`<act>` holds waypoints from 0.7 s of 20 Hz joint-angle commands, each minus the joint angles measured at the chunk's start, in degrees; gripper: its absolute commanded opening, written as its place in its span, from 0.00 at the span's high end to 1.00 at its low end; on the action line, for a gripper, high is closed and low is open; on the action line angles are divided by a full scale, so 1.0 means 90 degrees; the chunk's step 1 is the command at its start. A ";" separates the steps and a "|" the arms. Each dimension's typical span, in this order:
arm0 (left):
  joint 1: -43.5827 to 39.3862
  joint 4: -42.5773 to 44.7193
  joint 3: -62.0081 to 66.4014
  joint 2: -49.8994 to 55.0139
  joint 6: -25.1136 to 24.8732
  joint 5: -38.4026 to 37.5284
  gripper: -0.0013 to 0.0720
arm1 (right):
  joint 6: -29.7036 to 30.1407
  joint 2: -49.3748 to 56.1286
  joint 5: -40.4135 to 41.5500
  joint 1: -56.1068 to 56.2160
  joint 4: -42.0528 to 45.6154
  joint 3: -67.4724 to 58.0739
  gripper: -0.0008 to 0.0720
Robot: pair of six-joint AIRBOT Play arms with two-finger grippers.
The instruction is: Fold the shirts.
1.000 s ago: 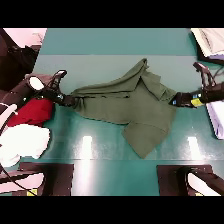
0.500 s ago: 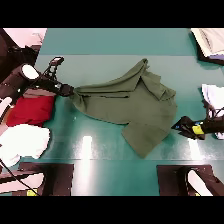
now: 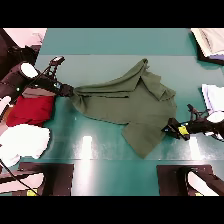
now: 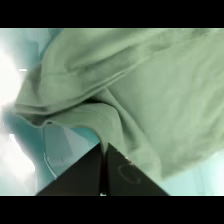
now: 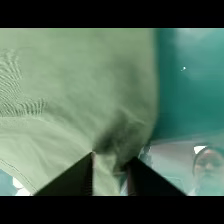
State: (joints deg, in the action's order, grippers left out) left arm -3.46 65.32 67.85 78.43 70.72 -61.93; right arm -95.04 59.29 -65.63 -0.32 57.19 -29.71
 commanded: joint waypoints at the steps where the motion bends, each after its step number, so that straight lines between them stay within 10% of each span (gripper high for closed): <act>1: 0.0005 0.0000 0.0010 0.0000 0.0056 -0.0296 0.94 | -0.0002 0.0352 0.0136 0.0393 -0.0005 -0.0355 0.84; 2: 0.0005 0.0000 0.0010 0.0000 0.0214 -0.0355 0.94 | 0.0002 0.0342 0.0131 0.0432 -0.0007 -0.0435 0.97; 14: 0.1659 -0.3184 0.3021 -0.1766 0.0585 0.0682 0.94 | 0.0357 -0.1214 0.0712 -0.1355 -0.0019 -0.5348 0.97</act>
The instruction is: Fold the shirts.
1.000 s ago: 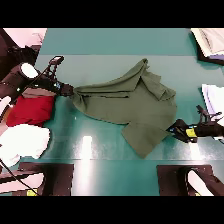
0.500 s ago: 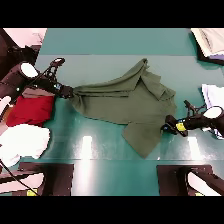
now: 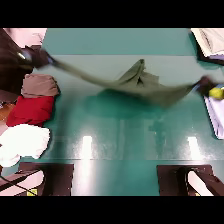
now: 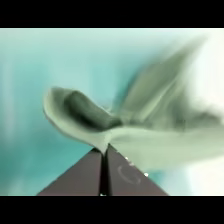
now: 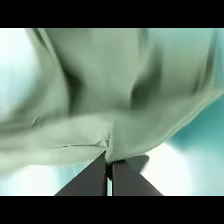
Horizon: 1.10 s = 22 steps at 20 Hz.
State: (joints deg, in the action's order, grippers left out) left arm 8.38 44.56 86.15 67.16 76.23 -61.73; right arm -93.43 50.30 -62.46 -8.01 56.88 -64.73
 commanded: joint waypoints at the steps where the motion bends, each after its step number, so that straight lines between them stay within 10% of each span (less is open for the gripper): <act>1: 0.0342 -0.0831 0.1392 -0.0741 -0.0029 0.0962 0.94 | 0.0279 -0.0209 0.0474 -0.0641 0.0012 -0.2059 0.97; 13: 0.0342 -0.0852 0.3735 -0.2514 -0.0418 0.1207 0.95 | 0.1175 -0.0872 0.0483 -0.1807 0.0131 -0.5554 0.97; 22: 0.0340 0.0338 0.1511 -0.1962 0.0709 -0.0410 0.95 | 0.0498 0.0464 -0.2931 -0.1982 0.0250 -0.5268 0.97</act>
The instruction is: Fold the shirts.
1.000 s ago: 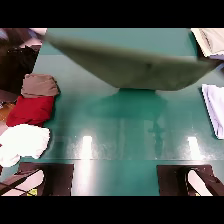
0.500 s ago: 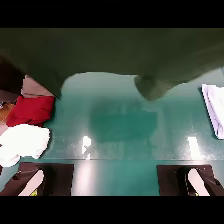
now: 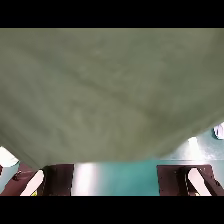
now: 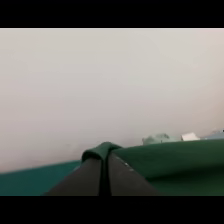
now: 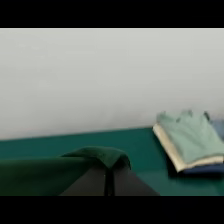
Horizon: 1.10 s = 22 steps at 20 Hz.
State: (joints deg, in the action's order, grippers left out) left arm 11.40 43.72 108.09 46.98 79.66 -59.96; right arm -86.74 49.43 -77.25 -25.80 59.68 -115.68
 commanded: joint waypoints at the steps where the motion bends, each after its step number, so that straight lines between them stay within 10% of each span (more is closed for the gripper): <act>1: -0.0029 0.0449 -0.1394 0.0481 0.0325 -0.0787 0.95 | -0.0267 0.0835 -0.1564 0.0136 -0.0027 0.0714 0.97; 9: -0.1205 0.1574 -0.3366 0.3354 0.0228 -0.0537 0.94 | -0.0362 0.3436 -0.1392 0.2429 0.2334 0.2681 0.97; 16: -0.1268 0.1387 -0.3016 0.4303 -0.0308 0.2188 0.94 | -0.0362 0.5253 0.0563 0.2708 0.2378 0.1270 0.97; 22: -0.1268 0.1455 -0.2985 0.4303 -0.0923 0.1911 0.95 | -0.0437 0.5457 0.1166 0.2710 0.2380 0.1010 0.97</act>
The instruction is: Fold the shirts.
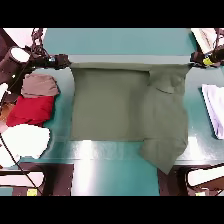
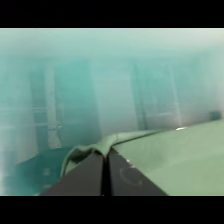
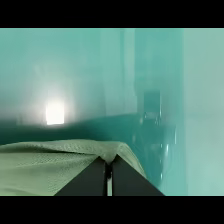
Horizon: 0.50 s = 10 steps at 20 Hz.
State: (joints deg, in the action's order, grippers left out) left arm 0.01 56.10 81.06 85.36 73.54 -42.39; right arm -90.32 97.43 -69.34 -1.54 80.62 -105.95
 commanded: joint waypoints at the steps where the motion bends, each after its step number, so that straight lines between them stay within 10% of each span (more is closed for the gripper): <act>1: -0.0002 0.0085 -0.0015 0.0039 -0.0253 -0.0238 0.94 | -0.0039 0.0121 0.0114 0.0015 0.0051 0.0058 0.97; 10: -0.0002 0.0153 -0.1474 0.0039 -0.0221 -0.0532 0.94 | -0.0199 -0.0823 0.0573 0.0121 0.0046 0.2977 0.97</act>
State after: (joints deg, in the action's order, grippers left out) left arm 0.01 57.63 72.14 85.69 71.64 -46.72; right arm -91.33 92.90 -67.13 -0.69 81.38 -86.63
